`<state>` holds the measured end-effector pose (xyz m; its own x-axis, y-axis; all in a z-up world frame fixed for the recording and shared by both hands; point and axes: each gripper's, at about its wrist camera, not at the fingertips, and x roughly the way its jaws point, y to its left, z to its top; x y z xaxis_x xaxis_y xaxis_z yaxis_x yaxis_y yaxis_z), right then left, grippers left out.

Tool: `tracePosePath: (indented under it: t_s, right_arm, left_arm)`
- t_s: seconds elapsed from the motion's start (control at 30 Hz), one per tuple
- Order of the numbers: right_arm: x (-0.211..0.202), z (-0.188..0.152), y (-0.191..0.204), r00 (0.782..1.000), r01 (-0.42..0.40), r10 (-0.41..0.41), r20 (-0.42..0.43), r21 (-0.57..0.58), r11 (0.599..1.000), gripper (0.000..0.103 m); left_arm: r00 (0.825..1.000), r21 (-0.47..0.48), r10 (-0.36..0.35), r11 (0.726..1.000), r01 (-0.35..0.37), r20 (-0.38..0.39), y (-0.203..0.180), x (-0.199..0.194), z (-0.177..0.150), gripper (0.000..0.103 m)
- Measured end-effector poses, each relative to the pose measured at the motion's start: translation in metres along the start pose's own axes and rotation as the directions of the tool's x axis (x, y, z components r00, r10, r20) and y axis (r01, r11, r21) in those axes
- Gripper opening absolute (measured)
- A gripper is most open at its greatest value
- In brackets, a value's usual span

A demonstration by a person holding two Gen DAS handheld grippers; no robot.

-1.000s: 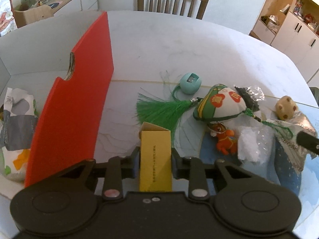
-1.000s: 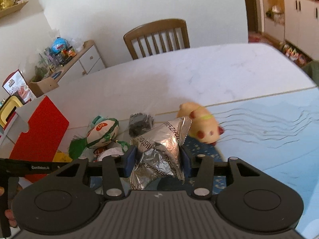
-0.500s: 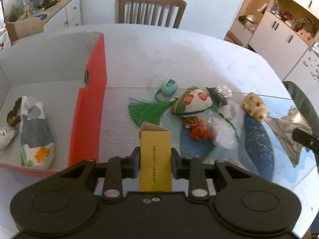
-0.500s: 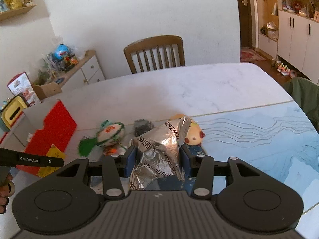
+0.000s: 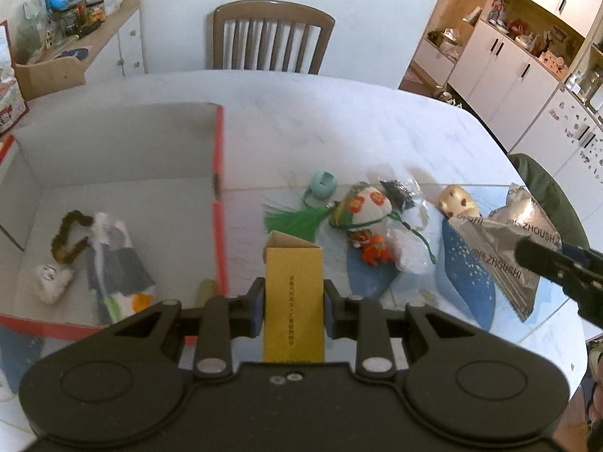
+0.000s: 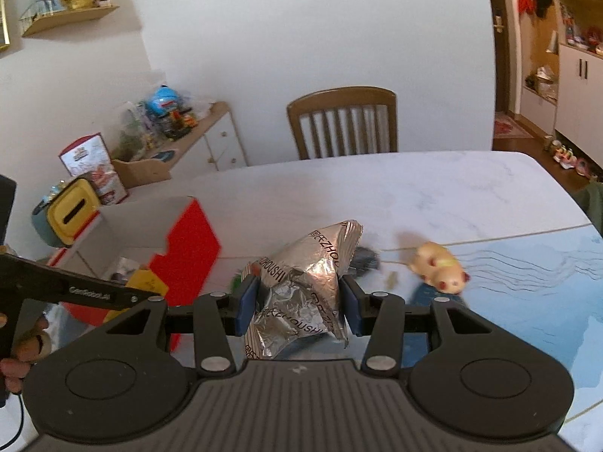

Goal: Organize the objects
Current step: 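Lift the foil bag and yellow box and carry both over the cardboard box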

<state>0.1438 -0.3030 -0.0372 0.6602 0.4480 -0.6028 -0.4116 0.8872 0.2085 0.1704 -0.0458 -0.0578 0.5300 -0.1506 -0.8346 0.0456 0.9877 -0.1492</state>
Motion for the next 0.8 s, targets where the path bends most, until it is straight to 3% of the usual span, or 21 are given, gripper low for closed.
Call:
tracePosePath:
  t_s: [0.37, 0.8]
  right_arm:
    - [0.026, 0.017, 0.075, 0.998, -0.068, 0.068, -0.011, -0.043, 0.997, 0.046]
    - [0.076, 0.035, 0.157, 0.990, -0.140, 0.135, -0.045, -0.120, 0.983, 0.046]
  left_arm:
    - [0.999, -0.008, -0.007, 1.000, 0.007, 0.038, 0.055, -0.023, 0.017, 0.028]
    - [0.997, -0.043, 0.054, 0.998, -0.052, 0.063, 0.134, -0.029, 0.043, 0.028]
